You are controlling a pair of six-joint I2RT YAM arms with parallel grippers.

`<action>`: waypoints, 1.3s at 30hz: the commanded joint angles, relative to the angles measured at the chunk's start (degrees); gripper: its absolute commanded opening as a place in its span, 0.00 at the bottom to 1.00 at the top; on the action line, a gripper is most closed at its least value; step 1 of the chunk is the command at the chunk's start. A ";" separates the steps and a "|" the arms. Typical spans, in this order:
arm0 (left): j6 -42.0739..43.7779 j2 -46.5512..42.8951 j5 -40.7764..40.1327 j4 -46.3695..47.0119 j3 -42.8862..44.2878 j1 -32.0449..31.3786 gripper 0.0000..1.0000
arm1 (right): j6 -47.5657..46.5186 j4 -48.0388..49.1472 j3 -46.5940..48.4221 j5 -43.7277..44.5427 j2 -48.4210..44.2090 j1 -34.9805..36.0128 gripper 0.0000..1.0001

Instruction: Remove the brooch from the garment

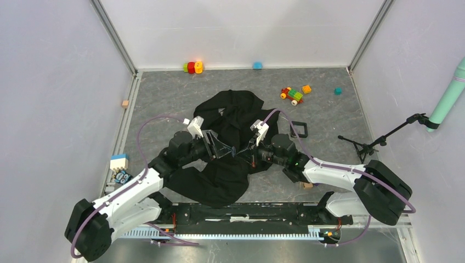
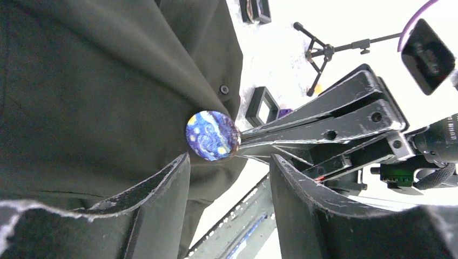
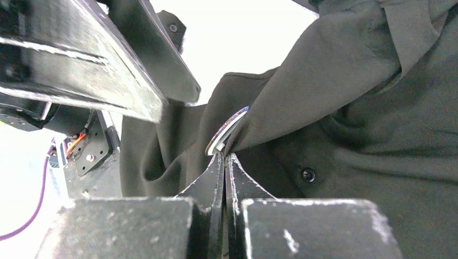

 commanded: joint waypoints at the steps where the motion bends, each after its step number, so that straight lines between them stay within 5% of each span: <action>1: -6.47 1.51 3.75 4.76 -1.73 0.15 0.61 | -0.44 5.58 0.20 -3.60 0.32 0.17 0.00; 14: -0.36 7.27 4.75 1.31 -0.33 -0.77 0.60 | -0.69 6.80 2.56 -9.27 5.68 1.99 0.00; 19: 2.39 6.78 -0.06 -4.84 0.09 -0.83 0.40 | -0.67 6.92 2.20 -8.90 5.37 2.00 0.00; 23: 1.80 3.73 -2.64 -5.68 -1.44 -0.82 0.36 | -1.13 6.20 2.24 -8.34 5.36 1.98 0.00; 27: 1.98 2.46 -2.70 -5.73 -2.25 -0.82 0.19 | -1.19 6.08 2.21 -8.42 5.98 1.99 0.00; 31: 2.70 3.96 -1.12 -5.58 -2.18 -0.82 0.17 | -0.95 6.47 2.11 -8.52 6.46 2.03 0.00; 34: 3.06 4.65 -0.31 -4.74 -2.30 -0.84 0.03 | -0.97 6.41 2.16 -8.61 6.64 2.06 0.01; 39: 3.81 3.90 -1.32 -5.18 -2.31 -0.81 0.02 | -0.88 3.30 2.76 -6.16 7.01 2.04 0.04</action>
